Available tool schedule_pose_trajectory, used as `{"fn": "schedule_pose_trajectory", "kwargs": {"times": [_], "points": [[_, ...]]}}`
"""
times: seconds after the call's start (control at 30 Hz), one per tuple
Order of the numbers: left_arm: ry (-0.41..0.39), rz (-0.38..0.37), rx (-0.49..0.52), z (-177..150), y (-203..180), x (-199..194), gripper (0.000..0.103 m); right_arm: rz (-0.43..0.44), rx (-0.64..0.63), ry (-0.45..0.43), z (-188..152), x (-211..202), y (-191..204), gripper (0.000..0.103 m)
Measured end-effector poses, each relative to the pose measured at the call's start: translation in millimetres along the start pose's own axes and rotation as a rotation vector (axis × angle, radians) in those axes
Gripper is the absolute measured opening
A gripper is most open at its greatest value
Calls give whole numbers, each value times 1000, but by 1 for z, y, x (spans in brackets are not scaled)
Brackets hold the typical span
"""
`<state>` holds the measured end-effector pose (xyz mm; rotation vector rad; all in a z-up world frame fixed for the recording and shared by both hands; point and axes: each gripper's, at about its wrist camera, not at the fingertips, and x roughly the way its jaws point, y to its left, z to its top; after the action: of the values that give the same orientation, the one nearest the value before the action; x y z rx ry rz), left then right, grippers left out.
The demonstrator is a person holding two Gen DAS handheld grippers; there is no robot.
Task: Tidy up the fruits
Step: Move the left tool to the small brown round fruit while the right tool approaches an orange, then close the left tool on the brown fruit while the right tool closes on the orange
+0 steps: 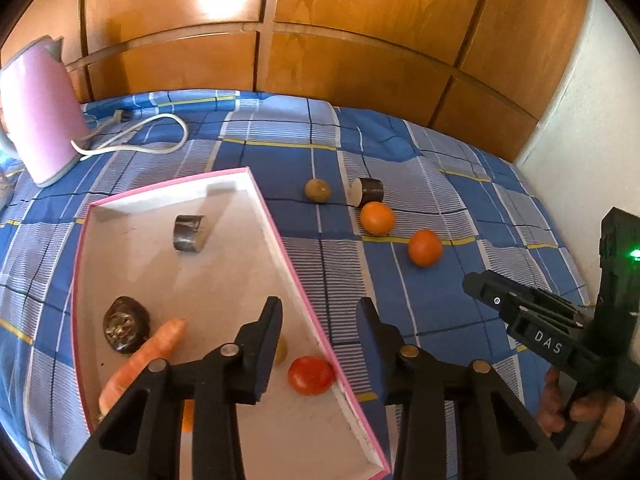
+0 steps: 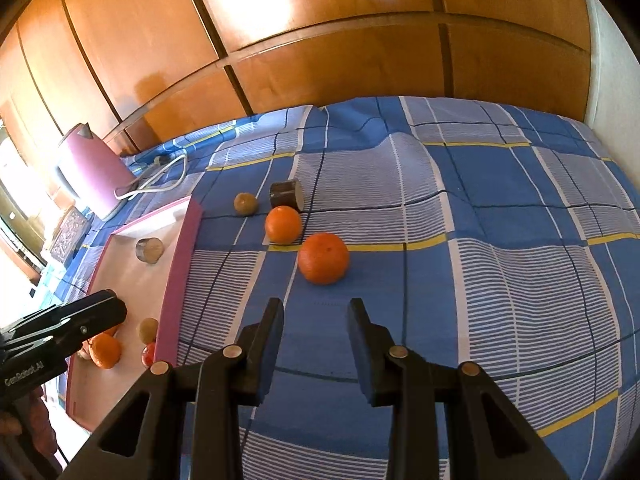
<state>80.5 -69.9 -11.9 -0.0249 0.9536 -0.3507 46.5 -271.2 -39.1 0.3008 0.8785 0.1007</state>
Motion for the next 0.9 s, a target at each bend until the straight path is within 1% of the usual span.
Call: {"fn": "schedule_pose_trajectory", "kwargs": {"times": [0.07, 0.1, 0.17, 0.23, 0.3, 0.4, 0.5, 0.6, 0.73, 0.9], "points": [[8, -14, -1, 3, -1, 4, 33, 0, -2, 0, 1, 1, 0, 33], [18, -23, -5, 5, 0, 8, 31, 1, -7, -1, 1, 1, 0, 33], [28, -32, -10, 10, 0, 13, 24, 2, -25, -7, 4, 1, 2, 33], [34, -53, 1, 16, -3, 18, 21, 12, -49, -13, 8, 2, 6, 33], [36, -67, 2, 23, -4, 22, 21, 25, -70, -21, 11, 2, 10, 33], [32, -72, -1, 38, -4, 29, 20, 44, -112, -33, 18, 3, 16, 38], [30, -78, 0, 53, -4, 40, 19, 44, -150, -40, 23, 5, 22, 38], [51, -81, -8, 68, -3, 57, 19, 52, -167, -29, 26, 11, 25, 38], [71, -69, -4, 84, -3, 79, 19, 69, -181, -19, 30, 17, 25, 38], [107, -32, -8, 102, -3, 108, 20, 86, -187, -16, 38, 23, 21, 38]]}}
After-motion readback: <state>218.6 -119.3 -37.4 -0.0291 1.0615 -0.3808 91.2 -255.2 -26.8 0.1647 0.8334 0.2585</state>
